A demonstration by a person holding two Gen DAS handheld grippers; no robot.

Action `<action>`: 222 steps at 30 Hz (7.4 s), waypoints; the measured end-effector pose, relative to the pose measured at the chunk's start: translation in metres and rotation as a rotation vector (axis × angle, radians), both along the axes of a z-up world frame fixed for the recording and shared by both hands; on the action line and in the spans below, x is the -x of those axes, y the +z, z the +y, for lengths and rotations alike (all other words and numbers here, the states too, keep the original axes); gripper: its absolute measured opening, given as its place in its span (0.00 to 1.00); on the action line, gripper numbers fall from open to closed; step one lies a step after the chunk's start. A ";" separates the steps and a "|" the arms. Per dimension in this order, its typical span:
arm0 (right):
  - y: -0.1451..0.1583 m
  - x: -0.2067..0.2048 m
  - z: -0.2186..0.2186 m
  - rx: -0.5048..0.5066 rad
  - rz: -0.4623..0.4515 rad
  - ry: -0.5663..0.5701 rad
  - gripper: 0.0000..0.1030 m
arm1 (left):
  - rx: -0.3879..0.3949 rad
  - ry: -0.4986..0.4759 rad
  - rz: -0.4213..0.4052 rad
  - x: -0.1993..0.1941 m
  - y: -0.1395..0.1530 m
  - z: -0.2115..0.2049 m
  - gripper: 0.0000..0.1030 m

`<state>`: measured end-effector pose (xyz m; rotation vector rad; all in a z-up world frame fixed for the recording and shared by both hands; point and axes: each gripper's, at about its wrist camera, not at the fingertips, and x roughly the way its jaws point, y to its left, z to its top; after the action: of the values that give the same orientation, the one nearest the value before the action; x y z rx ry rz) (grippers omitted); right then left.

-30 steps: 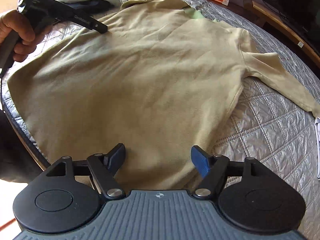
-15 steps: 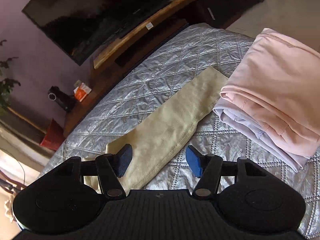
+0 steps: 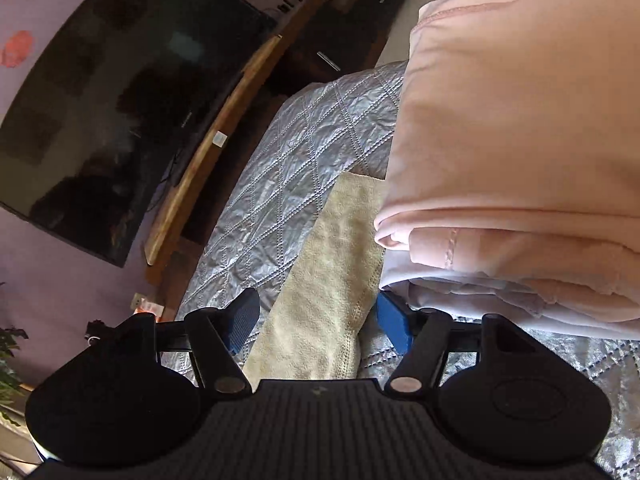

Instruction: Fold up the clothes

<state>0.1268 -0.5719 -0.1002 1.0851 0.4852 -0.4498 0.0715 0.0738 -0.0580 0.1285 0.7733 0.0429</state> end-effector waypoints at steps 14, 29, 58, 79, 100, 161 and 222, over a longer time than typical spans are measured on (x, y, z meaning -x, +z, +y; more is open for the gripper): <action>0.077 -0.009 0.043 0.368 -0.152 0.262 0.06 | -0.016 -0.015 0.026 0.000 -0.005 -0.005 0.36; 0.083 0.127 0.374 1.049 -0.257 1.333 0.09 | 0.020 0.028 0.021 0.001 -0.001 0.000 0.35; 0.041 0.062 0.252 1.082 0.117 0.961 0.47 | 0.268 -0.495 0.056 0.028 0.011 -0.059 0.36; 0.029 0.044 0.238 0.959 0.115 0.845 0.42 | 0.080 -0.577 0.021 0.049 0.003 -0.072 0.75; 0.025 0.042 0.206 0.737 0.117 0.698 0.56 | -0.018 -0.599 0.059 0.063 -0.008 -0.079 0.34; 0.084 0.101 0.405 0.854 -0.209 1.706 0.53 | 0.226 0.109 -0.082 0.009 0.023 0.030 0.39; 0.043 -0.069 0.182 0.504 0.149 0.715 0.00 | 0.070 -0.125 0.060 0.010 -0.011 -0.032 0.50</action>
<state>0.1955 -0.3896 -0.0575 0.3466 0.7983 -0.0059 0.0615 0.0417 -0.0687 0.1119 0.8239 -0.1064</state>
